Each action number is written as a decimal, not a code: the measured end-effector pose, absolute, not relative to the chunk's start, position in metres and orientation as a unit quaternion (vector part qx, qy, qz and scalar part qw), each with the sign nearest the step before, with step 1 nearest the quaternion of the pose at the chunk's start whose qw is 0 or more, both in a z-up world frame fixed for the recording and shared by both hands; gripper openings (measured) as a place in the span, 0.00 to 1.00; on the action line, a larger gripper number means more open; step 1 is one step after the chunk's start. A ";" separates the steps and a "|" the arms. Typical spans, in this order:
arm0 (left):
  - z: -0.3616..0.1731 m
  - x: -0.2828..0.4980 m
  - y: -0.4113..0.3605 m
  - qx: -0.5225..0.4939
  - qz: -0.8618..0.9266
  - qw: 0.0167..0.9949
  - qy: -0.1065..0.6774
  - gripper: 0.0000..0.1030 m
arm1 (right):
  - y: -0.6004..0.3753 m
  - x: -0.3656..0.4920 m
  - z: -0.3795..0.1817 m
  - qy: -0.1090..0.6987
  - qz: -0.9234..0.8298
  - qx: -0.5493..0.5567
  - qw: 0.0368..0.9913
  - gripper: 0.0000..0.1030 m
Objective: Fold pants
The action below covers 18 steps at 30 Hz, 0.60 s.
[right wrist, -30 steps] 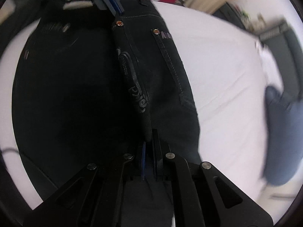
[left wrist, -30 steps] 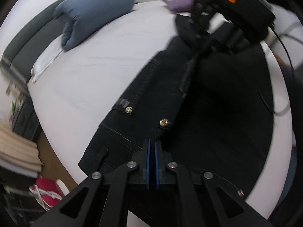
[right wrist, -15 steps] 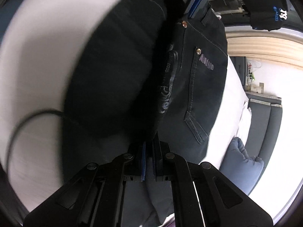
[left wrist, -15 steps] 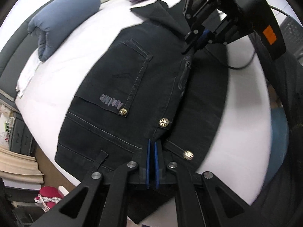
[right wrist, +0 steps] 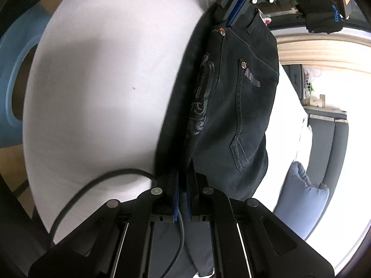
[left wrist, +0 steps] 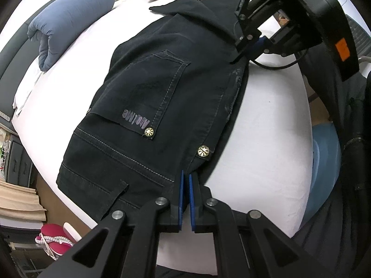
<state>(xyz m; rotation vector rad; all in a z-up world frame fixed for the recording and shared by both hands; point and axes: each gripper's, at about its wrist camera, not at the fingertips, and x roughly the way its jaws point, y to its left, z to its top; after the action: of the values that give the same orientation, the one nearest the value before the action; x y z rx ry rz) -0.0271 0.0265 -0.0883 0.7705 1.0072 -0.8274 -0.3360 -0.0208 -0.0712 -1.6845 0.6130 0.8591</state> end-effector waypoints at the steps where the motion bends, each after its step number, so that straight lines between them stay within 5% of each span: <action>1: -0.089 -0.025 0.027 0.348 -0.375 0.727 0.458 0.04 | -0.023 -0.337 -0.072 0.262 0.358 -0.710 0.546 0.04; 10: -0.099 -0.008 0.036 0.283 -0.349 0.754 0.479 0.12 | -0.010 -0.291 -0.097 0.302 0.337 -0.669 0.590 0.05; 16: -0.086 -0.008 0.045 0.238 -0.307 0.781 0.489 0.59 | -0.010 -0.289 -0.097 0.309 0.304 -0.629 0.645 0.06; 18: -0.071 -0.014 0.051 0.223 -0.295 0.799 0.475 0.67 | -0.013 -0.291 -0.096 0.296 0.295 -0.621 0.664 0.07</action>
<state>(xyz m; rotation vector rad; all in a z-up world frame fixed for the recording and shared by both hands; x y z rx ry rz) -0.0142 0.0507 -0.0711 0.4776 1.0194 -0.6327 -0.2913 -0.0132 -0.0962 -1.4027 0.6681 0.6659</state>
